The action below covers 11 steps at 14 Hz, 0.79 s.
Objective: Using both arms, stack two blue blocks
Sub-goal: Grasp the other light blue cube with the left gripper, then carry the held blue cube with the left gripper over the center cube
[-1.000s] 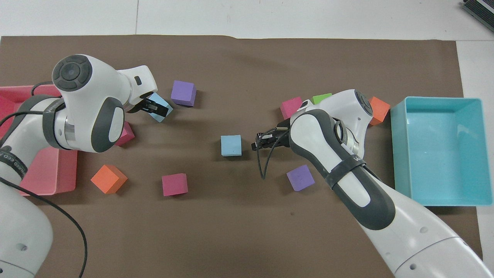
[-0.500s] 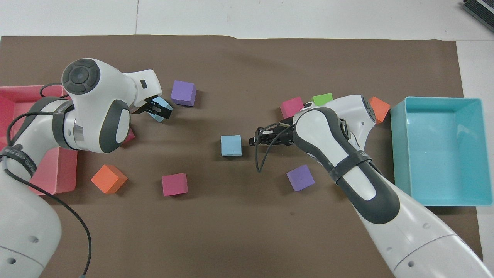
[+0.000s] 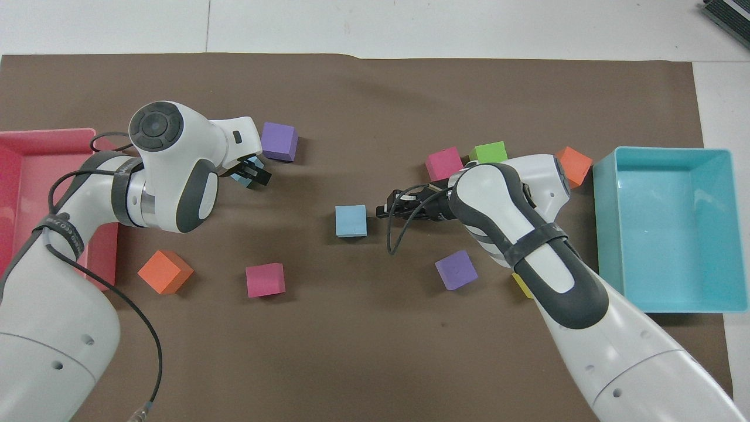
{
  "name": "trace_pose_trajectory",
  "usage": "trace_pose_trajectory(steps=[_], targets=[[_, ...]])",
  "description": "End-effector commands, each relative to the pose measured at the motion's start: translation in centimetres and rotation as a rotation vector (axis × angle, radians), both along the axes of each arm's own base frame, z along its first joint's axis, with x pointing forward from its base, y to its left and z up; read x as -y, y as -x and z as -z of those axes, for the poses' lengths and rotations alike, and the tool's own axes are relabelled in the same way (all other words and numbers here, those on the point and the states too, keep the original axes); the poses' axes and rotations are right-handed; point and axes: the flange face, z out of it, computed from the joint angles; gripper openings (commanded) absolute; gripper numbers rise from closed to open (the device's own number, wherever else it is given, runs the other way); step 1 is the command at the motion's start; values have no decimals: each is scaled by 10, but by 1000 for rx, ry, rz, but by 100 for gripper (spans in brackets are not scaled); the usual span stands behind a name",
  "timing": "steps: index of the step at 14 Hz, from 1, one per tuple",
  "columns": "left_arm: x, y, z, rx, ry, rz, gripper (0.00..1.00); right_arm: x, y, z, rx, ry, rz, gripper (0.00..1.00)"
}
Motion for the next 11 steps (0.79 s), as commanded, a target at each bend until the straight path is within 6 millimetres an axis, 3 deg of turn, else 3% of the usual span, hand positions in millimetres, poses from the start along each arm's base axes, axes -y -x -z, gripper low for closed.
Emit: trace_pose_trajectory(steps=[1,5,7,11], targets=[[-8,0,-20,27,-14,-4,7,1,5,4,20,-14,13,0],[-13,13,-68,0,-10,-84,6,1,8,6,20,-8,13,0],[-4,22,-85,-24,-8,-140,7,1,8,6,22,-7,11,0],[49,37,-95,-23,24,-306,8,1,8,7,24,-2,12,0]])
